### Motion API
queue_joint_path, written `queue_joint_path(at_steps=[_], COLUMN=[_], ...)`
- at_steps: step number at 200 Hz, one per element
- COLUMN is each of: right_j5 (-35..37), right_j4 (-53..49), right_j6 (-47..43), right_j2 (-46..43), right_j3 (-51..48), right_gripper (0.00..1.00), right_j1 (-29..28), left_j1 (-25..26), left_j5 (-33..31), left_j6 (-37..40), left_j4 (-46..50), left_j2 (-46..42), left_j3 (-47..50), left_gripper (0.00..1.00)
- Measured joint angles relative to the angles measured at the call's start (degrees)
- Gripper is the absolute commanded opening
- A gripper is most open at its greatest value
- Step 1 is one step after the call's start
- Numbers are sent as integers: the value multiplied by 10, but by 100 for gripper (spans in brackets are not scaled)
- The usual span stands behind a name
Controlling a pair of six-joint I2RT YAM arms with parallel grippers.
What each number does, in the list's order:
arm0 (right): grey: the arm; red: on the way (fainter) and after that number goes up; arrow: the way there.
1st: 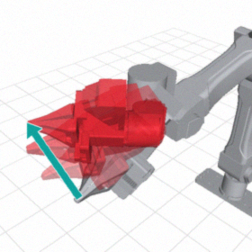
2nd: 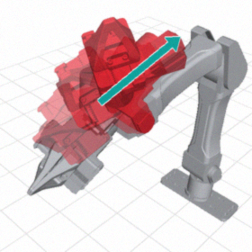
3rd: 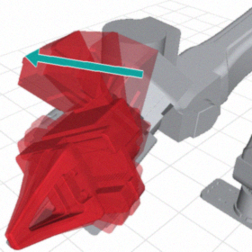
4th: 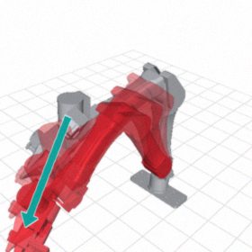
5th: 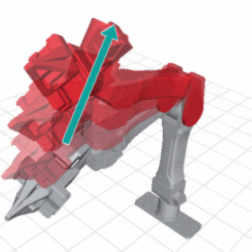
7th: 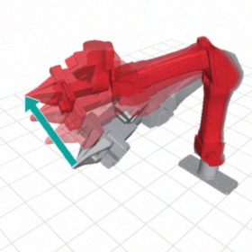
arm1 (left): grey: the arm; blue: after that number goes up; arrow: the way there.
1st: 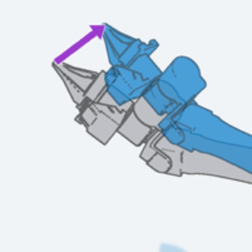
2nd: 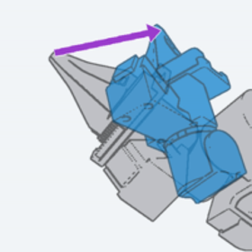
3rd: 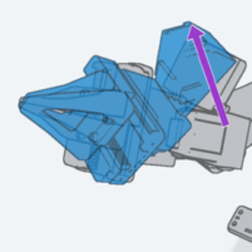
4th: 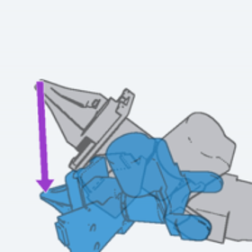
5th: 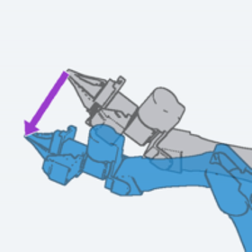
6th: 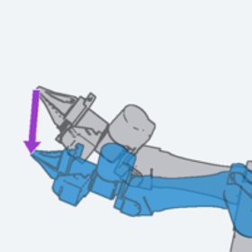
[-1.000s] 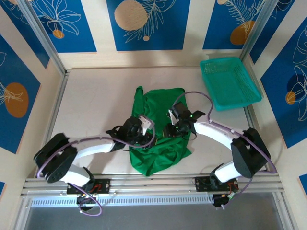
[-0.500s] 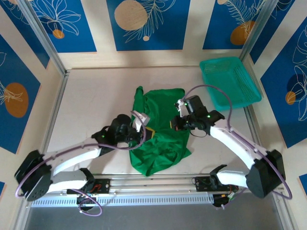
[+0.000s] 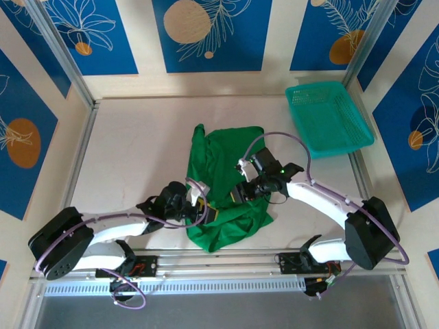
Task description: Fold the inside-out t-shirt
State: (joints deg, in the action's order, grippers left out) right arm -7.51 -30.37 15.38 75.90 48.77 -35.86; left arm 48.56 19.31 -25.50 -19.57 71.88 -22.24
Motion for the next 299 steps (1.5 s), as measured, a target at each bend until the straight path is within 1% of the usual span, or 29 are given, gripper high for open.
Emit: queue_joint_path(at_steps=[22, 40, 53, 64, 67, 80, 96, 103, 108, 113, 116, 118, 122, 124, 125, 133, 140, 151, 176, 190, 204, 223, 238, 249, 261, 270, 274, 286, 299], right_j5=[0, 0, 0, 0, 2, 5, 4, 5, 5, 7, 7, 9, 10, 11, 11, 12, 11, 10, -8, -12, 25, 90, 125, 148, 169, 174, 175, 177, 175], right_j4=[-3, 1, 8, 25, 29, 51, 72, 79, 85, 90, 94, 97, 100, 103, 104, 114, 127, 153, 203, 212, 228, 266, 281, 280, 278, 277, 275, 262, 246], right_j6=[-9, -8, 1, 11, 16, 32, 54, 62, 64, 72, 70, 75, 74, 77, 78, 78, 76, 62, 4, -29, -59, -91, -100, -100, -102, -101, -99, -90, -76], right_j2=[9, 13, 16, 15, 15, 15, 15, 15, 15, 15, 15, 15, 15, 15, 15, 14, 6, -26, -170, -220, -241, -243, -228, -216, -212, -214, -216, -226, -239], right_j3=[17, 21, 17, 3, -2, -31, -71, -85, -93, -99, -101, -103, -105, -106, -106, -108, -113, -130, -182, -188, -199, -252, -295, -313, -316, -312, -308, -290, -259], right_gripper=[43, 43, 48, 53, 57, 59, 58, 55, 48, 37, 25, 20, 6, 1, 0, 0, 0, 0, 0, 0, 0, 0, 13, 26, 34, 39, 43, 45, 56], right_j1=[-16, -41, -60, -74, -77, -89, -99, -102, -105, -107, -109, -110, -112, -114, -115, -120, -124, -133, -158, -164, -190, -271, -304, -308, -308, -301, -299, -281, -253], left_j1=[0, 0, 0, 0, 0, 0, 0, 0, 0, 0, 0, 0, 0, 0, 0, 0, 0, 0, -4, -12, -25, -42, -50, -50, -51, -51, -52, -52, -52], left_j5=[-30, -68, -91, -98, -99, -94, -82, -76, -73, -67, -64, -63, -60, -57, -57, -50, -41, -26, 4, 15, 15, 10, 11, 11, 12, 15, 17, 23, 29], left_j6=[-1, 4, 13, 23, 22, 32, 42, 44, 48, 47, 48, 48, 49, 50, 51, 54, 57, 68, 76, 64, 38, -10, -47, -69, -90, -106, -112, -126, -137], left_j4=[49, 85, 106, 110, 110, 111, 112, 112, 111, 110, 110, 110, 109, 109, 109, 109, 109, 109, 118, 127, 128, 121, 117, 117, 113, 108, 106, 107, 107], left_j2=[1, 12, 26, 36, 38, 45, 56, 59, 62, 64, 67, 67, 71, 73, 74, 84, 95, 109, 114, 111, 98, 77, 75, 75, 75, 74, 74, 73, 70], left_j3=[-30, -63, -86, -96, -97, -98, -101, -104, -106, -108, -109, -110, -112, -113, -113, -120, -127, -138, -169, -192, -206, -206, -205, -200, -192, -185, -181, -176, -173], left_gripper=[55, 44, 34, 30, 29, 31, 46, 49, 50, 49, 48, 47, 37, 31, 29, 11, 0, 0, 0, 0, 0, 0, 0, 0, 0, 0, 0, 0, 0])
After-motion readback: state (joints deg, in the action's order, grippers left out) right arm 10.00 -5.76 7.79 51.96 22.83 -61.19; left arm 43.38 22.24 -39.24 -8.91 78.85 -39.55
